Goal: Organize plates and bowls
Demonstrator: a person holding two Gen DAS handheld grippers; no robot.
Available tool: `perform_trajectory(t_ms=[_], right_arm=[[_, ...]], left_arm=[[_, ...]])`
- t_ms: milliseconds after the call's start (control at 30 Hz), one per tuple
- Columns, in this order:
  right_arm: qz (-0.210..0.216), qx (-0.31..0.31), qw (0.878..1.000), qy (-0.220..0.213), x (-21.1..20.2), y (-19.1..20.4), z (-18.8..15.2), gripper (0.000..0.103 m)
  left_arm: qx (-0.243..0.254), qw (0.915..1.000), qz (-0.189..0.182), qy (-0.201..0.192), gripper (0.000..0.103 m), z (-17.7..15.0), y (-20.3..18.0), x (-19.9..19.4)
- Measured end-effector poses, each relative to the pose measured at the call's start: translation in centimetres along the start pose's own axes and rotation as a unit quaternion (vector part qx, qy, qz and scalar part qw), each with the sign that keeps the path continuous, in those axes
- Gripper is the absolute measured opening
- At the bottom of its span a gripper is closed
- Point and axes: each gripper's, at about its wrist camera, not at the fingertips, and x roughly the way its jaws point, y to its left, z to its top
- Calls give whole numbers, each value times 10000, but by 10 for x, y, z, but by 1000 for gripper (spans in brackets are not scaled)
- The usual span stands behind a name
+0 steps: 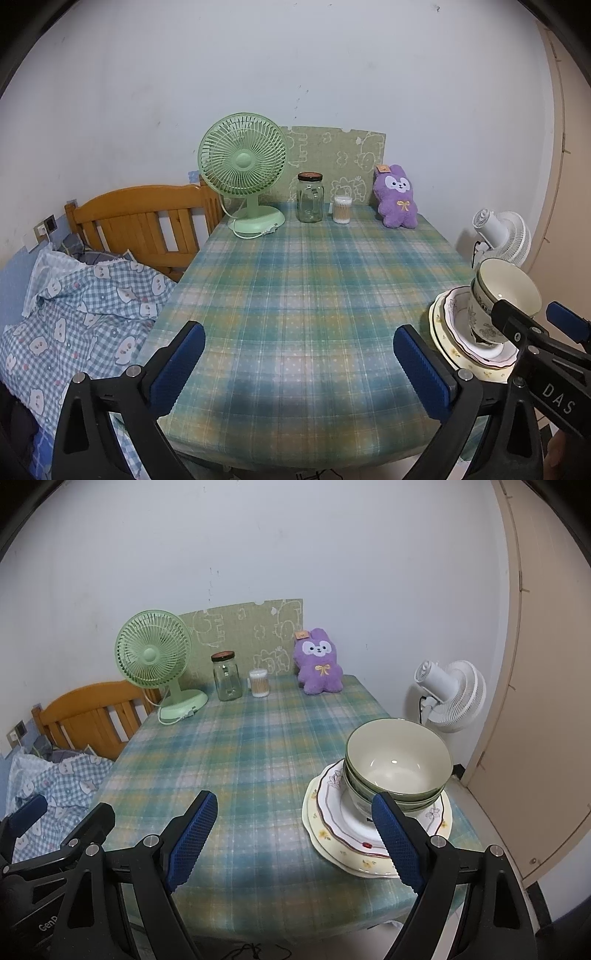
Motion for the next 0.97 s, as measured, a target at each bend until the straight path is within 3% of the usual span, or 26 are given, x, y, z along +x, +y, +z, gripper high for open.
perform_trajectory(t_ms=[967], right_arm=[[3, 18, 10000, 63, 3, 0, -2, 88]], left_arm=[[-1, 10000, 12, 59, 103, -1, 2, 4]])
